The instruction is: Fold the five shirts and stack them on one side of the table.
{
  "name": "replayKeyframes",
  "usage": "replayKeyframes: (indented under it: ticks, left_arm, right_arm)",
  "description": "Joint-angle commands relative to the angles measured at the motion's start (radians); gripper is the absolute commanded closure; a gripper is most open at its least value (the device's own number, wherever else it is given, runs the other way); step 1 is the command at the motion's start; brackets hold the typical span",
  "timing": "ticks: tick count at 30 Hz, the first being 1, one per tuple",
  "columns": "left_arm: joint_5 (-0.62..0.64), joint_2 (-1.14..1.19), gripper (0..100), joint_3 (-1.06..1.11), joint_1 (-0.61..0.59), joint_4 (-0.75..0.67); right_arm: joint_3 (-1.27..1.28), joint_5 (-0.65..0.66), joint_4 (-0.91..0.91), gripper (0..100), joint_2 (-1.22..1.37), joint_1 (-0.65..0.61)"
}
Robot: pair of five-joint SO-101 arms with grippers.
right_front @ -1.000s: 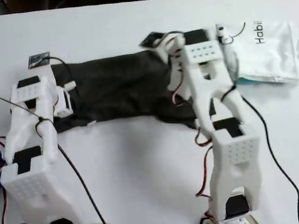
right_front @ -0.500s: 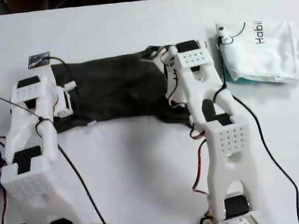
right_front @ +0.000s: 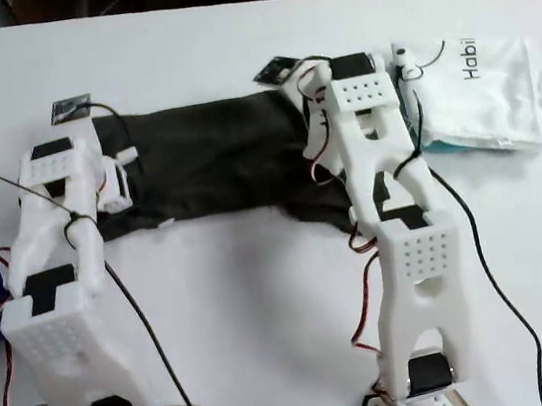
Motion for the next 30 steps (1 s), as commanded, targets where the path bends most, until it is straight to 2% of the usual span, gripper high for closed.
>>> replayKeyframes:
  ticks: [1, 5, 12, 19, 23, 28, 30]
  left_arm:
    - [-0.006, -0.005, 83, 0.001, -0.029, -0.038]
    - [-0.006, -0.005, 83, 0.001, -0.029, -0.038]
    - [-0.006, -0.005, 83, 0.001, -0.029, -0.038]
    - [-0.006, -0.005, 83, 0.001, -0.029, -0.038]
    - [-0.006, -0.005, 83, 0.001, -0.029, -0.038]
    - [-0.006, -0.005, 83, 0.001, -0.029, -0.038]
    - [-0.006, -0.005, 83, 0.001, -0.029, -0.038]
  right_arm:
    - [-0.031, 0.005, 0.015, 96.5, -0.081, 0.007]
    - [-0.032, 0.005, 0.015, 83.7, -0.054, 0.008]
    - [-0.038, 0.005, 0.013, 91.6, 0.018, 0.008]
    - [-0.034, 0.005, 0.035, 92.1, 0.035, 0.005]
    - [-0.032, 0.005, 0.035, 91.6, 0.038, 0.008]
    - [-0.031, 0.005, 0.035, 82.2, 0.038, 0.008]
    - [-0.031, 0.005, 0.036, 83.3, 0.038, 0.008]
